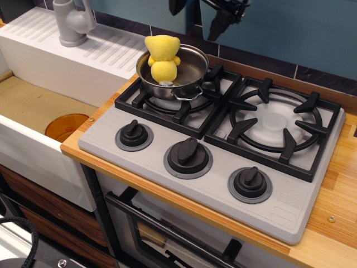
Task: Put stuffedduck in pan
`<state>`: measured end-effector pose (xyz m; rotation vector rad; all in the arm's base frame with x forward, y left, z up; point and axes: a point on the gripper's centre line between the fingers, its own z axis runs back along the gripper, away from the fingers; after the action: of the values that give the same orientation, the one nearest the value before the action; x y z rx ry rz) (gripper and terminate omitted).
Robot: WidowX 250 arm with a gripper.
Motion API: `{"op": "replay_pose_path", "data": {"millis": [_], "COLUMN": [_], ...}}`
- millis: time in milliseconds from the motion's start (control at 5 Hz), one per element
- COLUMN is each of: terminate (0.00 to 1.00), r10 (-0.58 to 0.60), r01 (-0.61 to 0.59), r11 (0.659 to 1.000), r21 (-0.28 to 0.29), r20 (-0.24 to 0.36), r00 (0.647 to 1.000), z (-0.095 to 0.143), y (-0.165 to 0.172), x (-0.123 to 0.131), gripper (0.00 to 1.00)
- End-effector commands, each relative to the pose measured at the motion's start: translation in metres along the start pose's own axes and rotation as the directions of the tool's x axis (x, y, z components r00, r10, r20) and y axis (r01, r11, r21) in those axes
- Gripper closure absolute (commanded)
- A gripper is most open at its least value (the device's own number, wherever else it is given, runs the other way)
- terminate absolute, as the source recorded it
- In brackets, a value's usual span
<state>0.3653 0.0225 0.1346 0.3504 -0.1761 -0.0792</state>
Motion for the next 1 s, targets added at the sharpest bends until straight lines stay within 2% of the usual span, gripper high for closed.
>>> {"op": "replay_pose_path", "data": {"millis": [0, 800], "terminate": [0.0, 0.0], "r10": [0.012, 0.005], "r01": [-0.01, -0.003], "r11": [0.999, 0.994], "r21": [-0.031, -0.112], "r20": [0.057, 0.018], "r00": [0.998, 1.0], "z": [0.023, 0.033], "y": [-0.008, -0.036], "x": [0.016, 0.008], "gripper": [0.0, 0.0]}}
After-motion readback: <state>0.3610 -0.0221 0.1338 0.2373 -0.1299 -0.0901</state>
